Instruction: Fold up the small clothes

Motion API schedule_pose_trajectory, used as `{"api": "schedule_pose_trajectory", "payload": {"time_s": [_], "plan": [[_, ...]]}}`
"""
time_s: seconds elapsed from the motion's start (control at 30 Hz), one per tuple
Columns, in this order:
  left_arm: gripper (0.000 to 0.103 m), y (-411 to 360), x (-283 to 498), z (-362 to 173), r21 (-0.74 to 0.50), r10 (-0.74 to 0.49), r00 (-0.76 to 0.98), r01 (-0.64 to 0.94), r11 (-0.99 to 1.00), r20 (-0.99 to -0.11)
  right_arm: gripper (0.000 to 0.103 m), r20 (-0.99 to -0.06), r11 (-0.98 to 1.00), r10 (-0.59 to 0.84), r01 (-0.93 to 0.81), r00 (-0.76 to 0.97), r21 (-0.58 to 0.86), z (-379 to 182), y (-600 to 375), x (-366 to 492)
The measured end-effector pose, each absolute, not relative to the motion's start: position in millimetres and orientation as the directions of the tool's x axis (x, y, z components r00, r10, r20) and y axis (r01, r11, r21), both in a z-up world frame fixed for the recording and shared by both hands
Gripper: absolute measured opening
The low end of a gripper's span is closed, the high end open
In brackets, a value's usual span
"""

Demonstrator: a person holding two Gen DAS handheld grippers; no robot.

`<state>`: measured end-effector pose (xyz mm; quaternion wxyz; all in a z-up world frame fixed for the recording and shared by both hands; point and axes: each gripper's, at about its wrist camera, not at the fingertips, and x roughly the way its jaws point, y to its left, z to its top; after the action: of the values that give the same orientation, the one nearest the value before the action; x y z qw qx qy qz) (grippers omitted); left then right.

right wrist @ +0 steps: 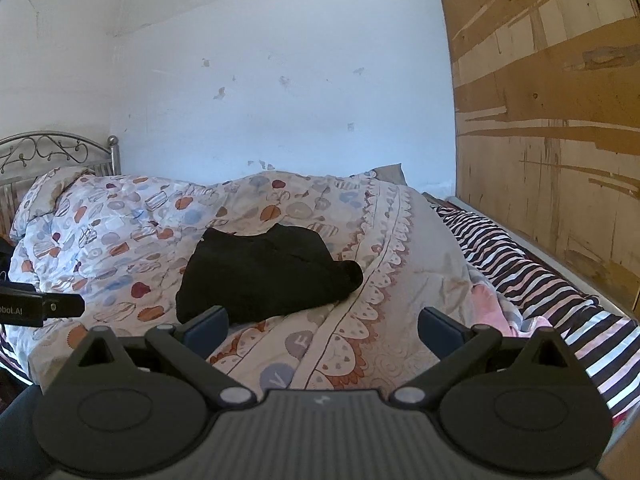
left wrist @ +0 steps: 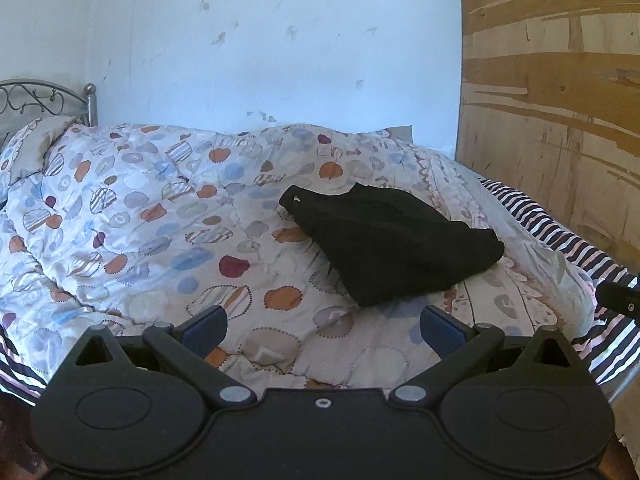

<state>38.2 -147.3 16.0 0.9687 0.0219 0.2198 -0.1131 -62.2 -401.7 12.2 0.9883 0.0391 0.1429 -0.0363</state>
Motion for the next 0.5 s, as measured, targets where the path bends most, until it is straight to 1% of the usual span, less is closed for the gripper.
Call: {"api": "schedule_pose_trajectory", "payload": {"time_s": [0.5], "plan": [[0.102, -147.1, 42.7, 12.4, -0.004, -0.203, 0.872, 0.225, 0.974, -0.446, 0.103, -0.302, 0.995, -0.049, 0.071, 0.952, 0.064, 8.1, -397.0, -53.3]]}}
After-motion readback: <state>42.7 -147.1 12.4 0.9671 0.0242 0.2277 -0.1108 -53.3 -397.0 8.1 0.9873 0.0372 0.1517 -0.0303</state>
